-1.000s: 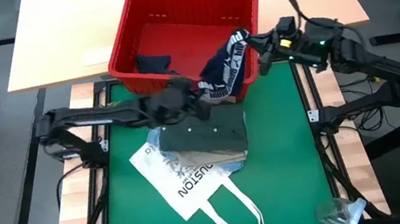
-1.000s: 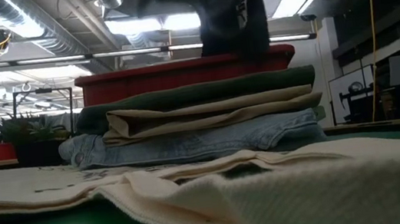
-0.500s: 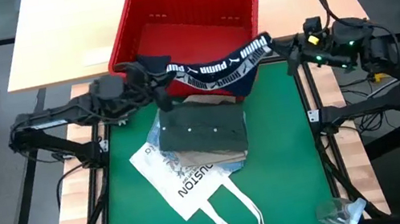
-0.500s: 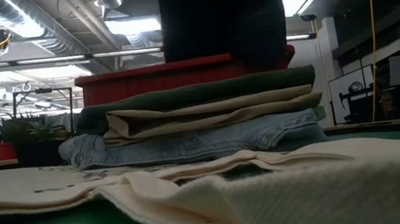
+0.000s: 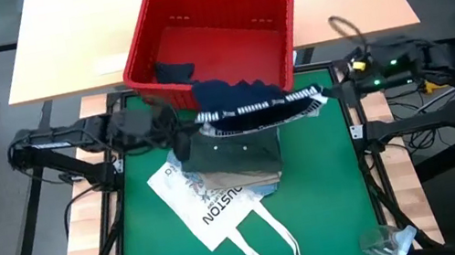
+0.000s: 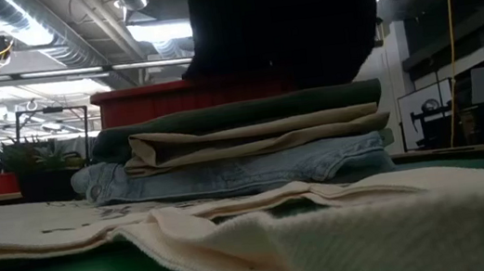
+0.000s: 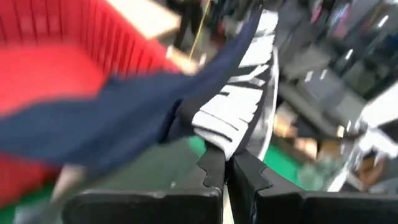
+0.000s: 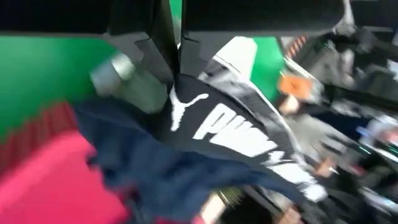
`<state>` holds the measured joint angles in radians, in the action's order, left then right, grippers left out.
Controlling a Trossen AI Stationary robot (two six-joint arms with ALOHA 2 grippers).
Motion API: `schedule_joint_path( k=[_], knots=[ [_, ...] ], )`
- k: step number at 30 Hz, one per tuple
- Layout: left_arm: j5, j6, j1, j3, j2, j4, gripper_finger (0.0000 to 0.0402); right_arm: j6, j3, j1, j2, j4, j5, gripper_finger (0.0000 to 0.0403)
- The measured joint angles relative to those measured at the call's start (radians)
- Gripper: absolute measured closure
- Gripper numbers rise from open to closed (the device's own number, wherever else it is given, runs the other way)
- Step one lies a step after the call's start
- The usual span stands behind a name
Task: Fold Laundry from Bin
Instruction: Fold the dark blue boxers
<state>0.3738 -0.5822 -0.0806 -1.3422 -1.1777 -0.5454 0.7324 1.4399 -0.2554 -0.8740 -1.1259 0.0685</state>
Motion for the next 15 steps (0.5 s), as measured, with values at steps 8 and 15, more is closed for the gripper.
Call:
schedule_joint_path(
  k=[8,15],
  knots=[
    [0.002,-0.178,-0.132,0.000,-0.023,-0.200,0.0401,0.004,-0.083,0.001,-0.067,-0.112,0.045,0.0397],
    [-0.001,-0.205,-0.221,0.000,-0.062,-0.199,0.0401,0.049,-0.149,0.085,-0.128,-0.106,0.181,0.0397]
  ],
)
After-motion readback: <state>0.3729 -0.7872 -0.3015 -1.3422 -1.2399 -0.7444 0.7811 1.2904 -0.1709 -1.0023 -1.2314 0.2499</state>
